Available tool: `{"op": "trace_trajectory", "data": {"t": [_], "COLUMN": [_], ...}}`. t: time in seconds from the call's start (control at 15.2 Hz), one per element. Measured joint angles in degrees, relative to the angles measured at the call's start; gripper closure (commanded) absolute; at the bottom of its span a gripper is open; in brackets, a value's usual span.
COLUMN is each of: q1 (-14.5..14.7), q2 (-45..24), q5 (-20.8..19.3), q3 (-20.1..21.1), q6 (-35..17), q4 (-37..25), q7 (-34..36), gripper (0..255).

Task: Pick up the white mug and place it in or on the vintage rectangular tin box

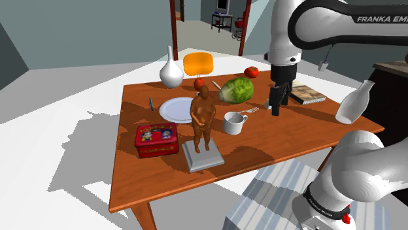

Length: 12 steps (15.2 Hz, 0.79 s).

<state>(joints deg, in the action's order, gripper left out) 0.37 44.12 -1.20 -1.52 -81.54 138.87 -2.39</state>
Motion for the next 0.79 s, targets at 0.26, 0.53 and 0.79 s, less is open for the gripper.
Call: {"op": "trace_trajectory", "data": {"t": [0.26,0.53,0.79], "q1": [0.00,-0.04,-0.25], "q2": [-3.00,-9.77,-16.67], "q5": [-0.24,-0.78,-1.61], "q3": [0.19,0.44,0.52], "q6": [-3.96,-12.86,-20.34], "q4": [0.51,1.59,1.04], "q7": [0.26,0.80,1.23], "gripper": [0,0,0]}}
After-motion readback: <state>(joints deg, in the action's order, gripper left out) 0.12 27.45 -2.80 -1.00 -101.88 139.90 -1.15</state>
